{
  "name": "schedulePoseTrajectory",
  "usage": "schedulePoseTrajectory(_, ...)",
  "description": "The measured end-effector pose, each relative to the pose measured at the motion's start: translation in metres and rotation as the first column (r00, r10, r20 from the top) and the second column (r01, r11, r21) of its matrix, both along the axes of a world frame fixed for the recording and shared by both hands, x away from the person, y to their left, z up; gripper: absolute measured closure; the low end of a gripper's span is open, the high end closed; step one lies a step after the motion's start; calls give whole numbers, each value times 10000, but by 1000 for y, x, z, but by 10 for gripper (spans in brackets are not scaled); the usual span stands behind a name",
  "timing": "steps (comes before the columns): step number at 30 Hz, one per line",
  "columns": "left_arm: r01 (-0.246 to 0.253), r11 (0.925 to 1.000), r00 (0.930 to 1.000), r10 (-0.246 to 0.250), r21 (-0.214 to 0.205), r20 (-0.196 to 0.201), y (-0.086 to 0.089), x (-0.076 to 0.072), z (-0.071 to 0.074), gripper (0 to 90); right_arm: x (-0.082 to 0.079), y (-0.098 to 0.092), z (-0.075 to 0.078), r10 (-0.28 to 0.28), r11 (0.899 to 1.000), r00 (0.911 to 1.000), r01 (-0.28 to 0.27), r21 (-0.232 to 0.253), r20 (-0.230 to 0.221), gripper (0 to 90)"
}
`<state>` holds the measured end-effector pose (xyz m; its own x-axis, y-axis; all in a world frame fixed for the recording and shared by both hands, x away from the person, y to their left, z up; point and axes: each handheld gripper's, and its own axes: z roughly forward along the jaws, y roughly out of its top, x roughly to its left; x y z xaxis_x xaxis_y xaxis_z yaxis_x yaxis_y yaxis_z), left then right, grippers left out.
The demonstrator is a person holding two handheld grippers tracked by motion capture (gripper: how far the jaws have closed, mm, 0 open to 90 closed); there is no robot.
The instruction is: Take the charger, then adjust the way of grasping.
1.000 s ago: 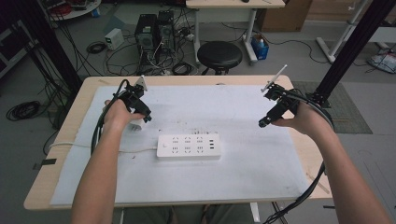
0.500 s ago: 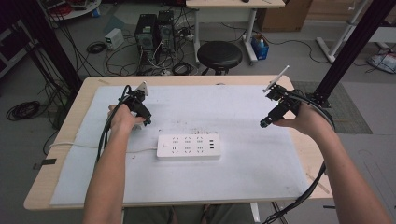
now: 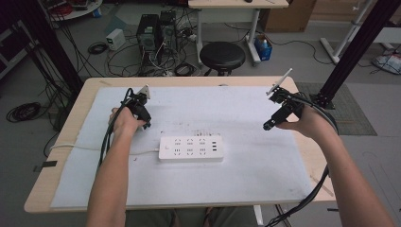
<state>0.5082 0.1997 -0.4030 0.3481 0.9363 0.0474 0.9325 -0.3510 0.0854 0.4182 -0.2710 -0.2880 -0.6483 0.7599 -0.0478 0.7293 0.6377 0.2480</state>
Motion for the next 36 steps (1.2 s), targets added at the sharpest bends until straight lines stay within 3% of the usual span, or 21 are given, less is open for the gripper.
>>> schedulePoseTrajectory(3,143,9998,9998,-141,-168,142,0,-3,7,418,0,1,0,-40,10000,10000,40,-46,-19,117)
schedulePoseTrajectory(5,652,9975,9976,-646,-259,238,-2,-11,25,419,0,2,0,-190,9998,9998,190,63,-36,117)
schedulePoseTrajectory(7,889,9955,9956,-878,-328,321,-4,-15,33,419,1,3,1,-256,9996,9997,256,121,-10,117)
schedulePoseTrajectory(8,1396,9887,9891,-1368,-539,537,-7,-24,52,420,1,5,2,-468,9987,9989,469,200,-66,118)
schedulePoseTrajectory(9,1591,9848,9858,-1546,-693,656,-10,-29,61,420,1,6,3,-578,9980,9982,581,248,-126,117)
schedulePoseTrajectory(11,2351,9683,9703,-2287,-847,787,-15,-39,80,420,1,7,4,-794,9964,9967,798,286,-170,117)
schedulePoseTrajectory(12,2351,9683,9703,-2287,-847,787,-15,-39,80,420,1,8,5,-855,9959,9961,860,270,-203,118)
schedulePoseTrajectory(13,2866,9539,9557,-2780,-893,970,-19,-50,99,420,1,8,6,-945,9952,9953,951,236,-231,118)
schedulePoseTrajectory(14,2866,9539,9557,-2780,-893,970,-19,-50,99,421,1,8,6,-945,9952,9953,951,236,-231,118)
schedulePoseTrajectory(15,3367,9372,9385,-3262,-910,1128,-24,-60,117,421,1,8,8,-1124,9934,9934,1129,211,-233,118)
schedulePoseTrajectory(17,3790,9203,9216,-3659,-967,1295,-27,-69,132,421,0,9,10,-1283,9915,9915,1287,201,-219,118)
schedulePoseTrajectory(18,3790,9203,9216,-3659,-967,1295,-27,-69,132,421,0,9,10,-1283,9915,9915,1287,201,-219,118)
schedulePoseTrajectory(21,4292,8978,8979,-4123,-987,1544,-32,-82,152,421,-2,12,13,-1414,9899,9897,1416,57,-210,118)
schedulePoseTrajectory(23,4473,8889,8884,-4286,-994,1646,-34,-85,158,421,-4,15,15,-1510,9885,9883,1511,23,-227,118)
schedulePoseTrajectory(24,4473,8889,8884,-4286,-994,1646,-34,-85,158,421,-4,15,15,-1510,9885,9883,1511,23,-227,118)
schedulePoseTrajectory(29,4962,8629,8588,-4716,-957,2002,-37,-93,164,422,-10,17,21,-1723,9846,9847,1729,242,-251,120)
schedulePoseTrajectory(31,5245,8449,8411,-4950,-1054,2179,-39,-95,164,421,-12,17,26,-1880,9799,9815,1899,607,-355,132)
schedulePoseTrajectory(32,5245,8449,8411,-4950,-1054,2179,-39,-95,164,421,-12,17,26,-1880,9799,9815,1899,607,-355,132)
schedulePoseTrajectory(34,5556,8252,8188,-5217,-1020,2395,-43,-97,164,422,-15,15,33,-2036,9723,9783,2065,1096,-373,156)
schedulePoseTrajectory(35,5675,8166,8087,-5287,-1053,2580,-46,-99,163,422,-15,15,33,-2036,9723,9783,2065,1096,-373,156)
schedulePoseTrajectory(36,5863,8024,7944,-5427,-1111,2730,-48,-100,163,422,-16,14,35,-2076,9691,9774,2112,1275,-409,156)
